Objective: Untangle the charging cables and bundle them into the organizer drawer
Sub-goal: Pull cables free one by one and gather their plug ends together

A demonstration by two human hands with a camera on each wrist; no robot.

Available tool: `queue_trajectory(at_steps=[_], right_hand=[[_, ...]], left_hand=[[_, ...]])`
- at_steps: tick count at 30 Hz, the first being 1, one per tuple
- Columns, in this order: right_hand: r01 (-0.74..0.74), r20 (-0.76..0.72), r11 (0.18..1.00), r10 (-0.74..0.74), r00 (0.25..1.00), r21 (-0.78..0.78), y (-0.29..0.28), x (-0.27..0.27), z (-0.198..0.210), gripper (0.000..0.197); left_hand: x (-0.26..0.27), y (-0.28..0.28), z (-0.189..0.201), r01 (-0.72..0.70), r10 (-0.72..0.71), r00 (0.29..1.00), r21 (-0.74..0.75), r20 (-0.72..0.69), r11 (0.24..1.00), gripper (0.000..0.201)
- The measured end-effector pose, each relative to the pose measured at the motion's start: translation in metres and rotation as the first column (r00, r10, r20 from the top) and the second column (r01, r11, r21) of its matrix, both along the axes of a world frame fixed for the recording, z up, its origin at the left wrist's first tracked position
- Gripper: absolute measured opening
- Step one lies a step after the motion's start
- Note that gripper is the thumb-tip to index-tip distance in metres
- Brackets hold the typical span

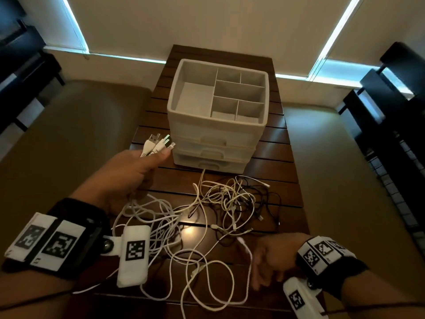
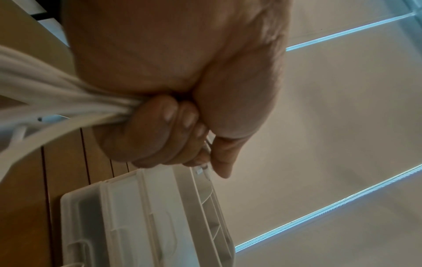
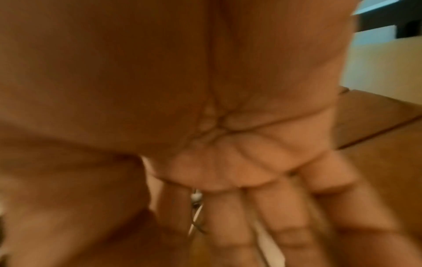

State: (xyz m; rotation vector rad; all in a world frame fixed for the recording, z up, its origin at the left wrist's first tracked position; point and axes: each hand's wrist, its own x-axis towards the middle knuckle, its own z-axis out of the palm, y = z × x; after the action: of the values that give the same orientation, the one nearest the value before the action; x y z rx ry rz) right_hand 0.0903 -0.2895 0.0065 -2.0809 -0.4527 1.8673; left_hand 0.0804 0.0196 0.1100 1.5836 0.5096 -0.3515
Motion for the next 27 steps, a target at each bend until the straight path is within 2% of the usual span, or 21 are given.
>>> queue_trajectory(at_steps=[1, 2, 3, 4, 5, 7, 8, 13, 20, 22, 25, 27], right_hand=[[-0.12, -0.006, 0.986, 0.12, 0.993, -0.112, 0.001, 0.002, -0.004, 0.017], [-0.211, 0.05, 0.952, 0.227, 0.973, -0.22, 0.001, 0.005, -0.005, 0.014], [-0.233, 0.166, 0.919, 0.296, 0.94, -0.318, 0.001, 0.011, -0.008, 0.015], [-0.187, 0.317, 0.91, 0.313, 0.895, -0.37, -0.001, 0.02, -0.013, 0.017], [-0.048, 0.477, 0.931, 0.228, 0.849, -0.361, -0.004, 0.029, -0.02, 0.023], [0.239, 0.718, 0.944, -0.004, 0.696, -0.227, -0.008, 0.046, -0.034, 0.023], [0.307, 0.77, 0.936, -0.067, 0.635, -0.172, -0.007, 0.052, -0.039, 0.02], [0.433, 0.784, 0.901, -0.257, 0.565, -0.017, 0.009, 0.05, -0.065, 0.025], [0.508, 0.71, 0.832, -0.497, 0.499, 0.224, 0.019, 0.067, -0.047, 0.035], [0.482, 0.711, 0.853, -0.466, 0.526, 0.202, 0.02, 0.069, -0.042, 0.043], [0.495, 0.712, 0.863, -0.41, 0.57, 0.101, 0.021, 0.066, -0.048, 0.069], [0.518, 0.712, 0.854, -0.392, 0.583, 0.046, 0.022, 0.06, -0.057, 0.072]], left_hand=[[0.0, 0.0, -0.001, 0.001, -0.001, 1.0, 0.001, -0.001, 1.0, 0.035], [0.0, -0.001, -0.003, 0.008, -0.008, 1.0, 0.001, -0.002, 1.0, 0.034], [-0.001, -0.002, -0.004, 0.018, -0.018, 1.0, 0.002, -0.004, 1.0, 0.034], [-0.001, -0.002, -0.006, 0.032, -0.032, 0.999, 0.007, -0.007, 0.999, 0.034], [-0.001, -0.003, -0.008, 0.045, -0.045, 0.999, 0.016, -0.009, 0.999, 0.034], [-0.002, -0.005, -0.011, 0.063, -0.063, 0.998, 0.03, -0.005, 0.998, 0.033], [-0.003, -0.007, -0.011, 0.071, -0.071, 0.998, 0.029, -0.001, 0.997, 0.033], [-0.004, -0.017, -0.01, 0.132, -0.134, 0.991, 0.062, 0.03, 0.989, 0.035], [0.005, -0.022, -0.013, 0.151, -0.159, 0.984, 0.1, 0.08, 0.983, 0.034], [0.01, -0.025, -0.015, 0.151, -0.162, 0.982, 0.119, 0.094, 0.981, 0.034], [0.015, -0.032, -0.016, 0.15, -0.163, 0.979, 0.114, 0.118, 0.982, 0.035], [0.017, -0.035, -0.017, 0.153, -0.163, 0.979, 0.086, 0.126, 0.984, 0.033]])
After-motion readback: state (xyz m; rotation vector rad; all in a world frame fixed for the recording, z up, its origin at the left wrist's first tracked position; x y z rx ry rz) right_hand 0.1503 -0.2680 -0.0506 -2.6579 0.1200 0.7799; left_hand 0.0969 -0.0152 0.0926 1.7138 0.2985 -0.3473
